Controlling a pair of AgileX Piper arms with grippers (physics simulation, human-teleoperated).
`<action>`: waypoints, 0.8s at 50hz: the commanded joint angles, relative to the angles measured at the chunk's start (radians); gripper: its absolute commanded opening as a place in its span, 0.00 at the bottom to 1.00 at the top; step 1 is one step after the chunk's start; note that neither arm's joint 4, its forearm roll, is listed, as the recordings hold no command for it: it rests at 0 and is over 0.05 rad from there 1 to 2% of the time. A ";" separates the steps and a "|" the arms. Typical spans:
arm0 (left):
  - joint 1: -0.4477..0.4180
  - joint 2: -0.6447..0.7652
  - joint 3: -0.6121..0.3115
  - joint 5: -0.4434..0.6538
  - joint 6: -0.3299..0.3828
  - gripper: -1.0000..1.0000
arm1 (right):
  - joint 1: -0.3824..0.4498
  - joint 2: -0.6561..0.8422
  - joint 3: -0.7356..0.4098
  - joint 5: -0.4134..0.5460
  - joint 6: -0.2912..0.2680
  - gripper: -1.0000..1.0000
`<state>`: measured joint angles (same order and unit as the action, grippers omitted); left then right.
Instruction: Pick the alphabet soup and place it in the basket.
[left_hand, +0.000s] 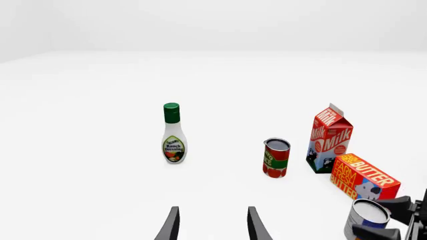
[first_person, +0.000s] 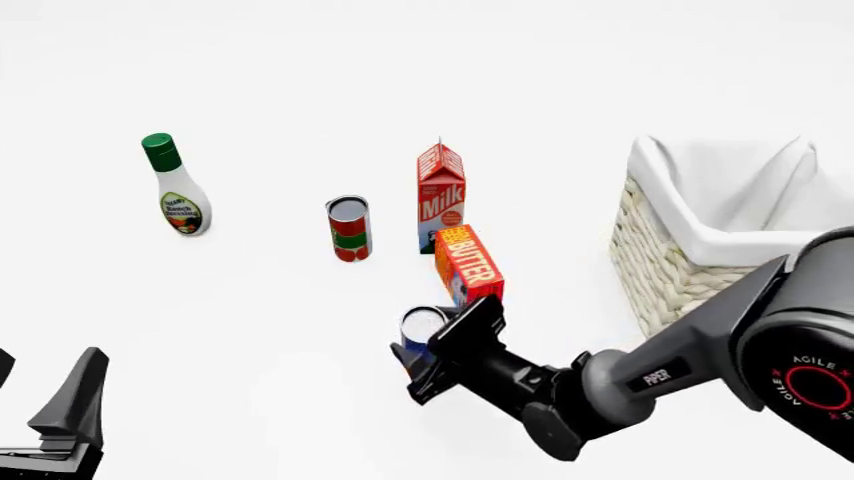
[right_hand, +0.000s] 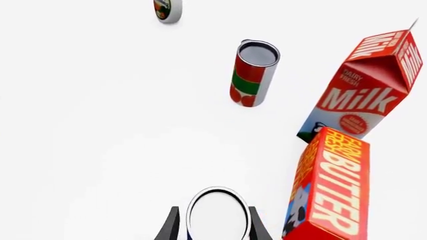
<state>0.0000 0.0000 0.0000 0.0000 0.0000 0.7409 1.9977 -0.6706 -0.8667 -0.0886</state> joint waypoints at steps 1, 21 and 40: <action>0.000 0.000 0.000 0.000 0.000 1.00 | -0.002 0.022 0.001 -0.011 0.010 1.00; 0.000 0.000 0.000 0.000 0.000 1.00 | 0.000 0.036 0.015 -0.039 0.014 0.00; 0.000 0.000 0.000 0.000 0.000 1.00 | 0.015 -0.074 0.051 -0.013 0.021 0.00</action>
<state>0.0000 0.0000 0.0000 0.0000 0.0000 0.7457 1.9901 -0.6409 -0.8927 -0.0908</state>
